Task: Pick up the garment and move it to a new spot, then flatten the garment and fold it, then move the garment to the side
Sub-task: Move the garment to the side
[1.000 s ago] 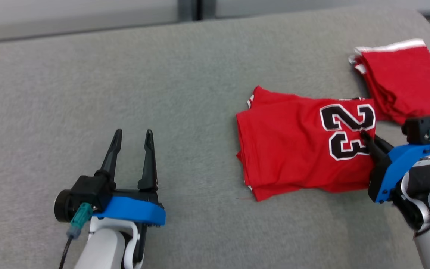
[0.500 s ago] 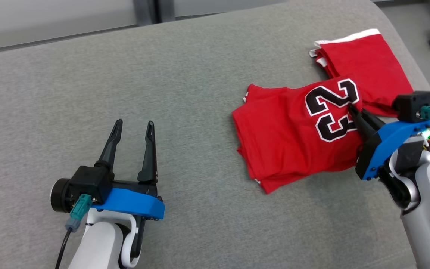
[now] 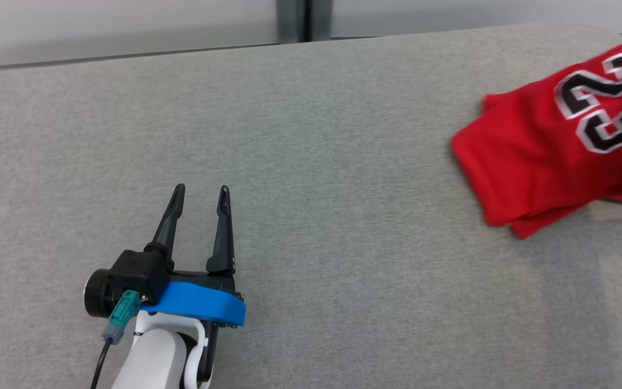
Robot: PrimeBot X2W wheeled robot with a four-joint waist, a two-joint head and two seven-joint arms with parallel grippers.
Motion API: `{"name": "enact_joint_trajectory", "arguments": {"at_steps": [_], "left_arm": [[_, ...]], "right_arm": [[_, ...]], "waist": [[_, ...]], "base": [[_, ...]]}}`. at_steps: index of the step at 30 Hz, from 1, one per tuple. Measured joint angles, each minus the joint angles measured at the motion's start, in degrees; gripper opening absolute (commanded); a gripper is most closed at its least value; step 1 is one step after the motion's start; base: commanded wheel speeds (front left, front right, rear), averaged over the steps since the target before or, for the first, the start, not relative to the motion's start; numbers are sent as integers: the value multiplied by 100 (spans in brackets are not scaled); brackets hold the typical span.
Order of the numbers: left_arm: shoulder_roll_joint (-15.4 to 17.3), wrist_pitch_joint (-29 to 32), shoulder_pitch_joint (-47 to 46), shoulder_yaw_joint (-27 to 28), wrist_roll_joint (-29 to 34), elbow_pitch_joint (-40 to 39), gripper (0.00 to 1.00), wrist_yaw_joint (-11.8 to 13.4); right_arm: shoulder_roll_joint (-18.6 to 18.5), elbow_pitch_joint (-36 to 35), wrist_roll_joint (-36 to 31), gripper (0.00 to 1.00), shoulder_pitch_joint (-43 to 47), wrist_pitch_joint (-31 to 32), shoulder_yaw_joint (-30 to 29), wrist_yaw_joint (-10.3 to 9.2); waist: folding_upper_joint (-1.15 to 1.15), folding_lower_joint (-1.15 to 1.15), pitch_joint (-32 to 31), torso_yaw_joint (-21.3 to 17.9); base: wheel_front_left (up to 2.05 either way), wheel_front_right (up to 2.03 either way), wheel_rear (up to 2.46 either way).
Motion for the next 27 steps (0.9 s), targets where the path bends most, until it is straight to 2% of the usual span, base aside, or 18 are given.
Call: {"name": "enact_joint_trajectory", "arguments": {"at_steps": [3,11,18,21,22,23,24,27], "left_arm": [[-22,-32,-2,-15,-32,64,100,13],[-66,-97,-92,-131,-38,125,100,12],[-31,-108,-96,-133,-40,131,100,36],[-8,-108,-96,-124,-48,133,100,40],[5,-109,-96,-114,-52,127,100,53],[14,-109,-99,-96,-60,118,100,64],[19,-109,-103,-91,-66,114,100,82],[49,-105,-114,-82,-66,93,100,91]], "right_arm": [[-336,64,-94,0,-19,145,-219,-1],[-853,761,-342,0,-28,293,-1259,0],[-955,1157,-1090,0,4,342,-2008,0],[-818,1199,-1507,0,29,276,-2457,0],[-717,1176,-1689,41,31,175,-2629,0],[-610,1126,-1867,95,31,47,-2802,0],[-520,1113,-2034,100,31,33,-2903,-1],[-155,978,-2353,100,45,-190,-3104,0]], "waist": [[0,0,40,176],[0,0,179,674],[0,1,368,955],[0,1,443,959],[0,1,468,943],[0,1,491,926],[0,1,507,911],[0,1,555,834]], "base": [[0,0,0],[0,0,0],[0,0,0],[0,0,0],[0,0,0],[0,0,0],[0,0,0],[0,0,0]]}}
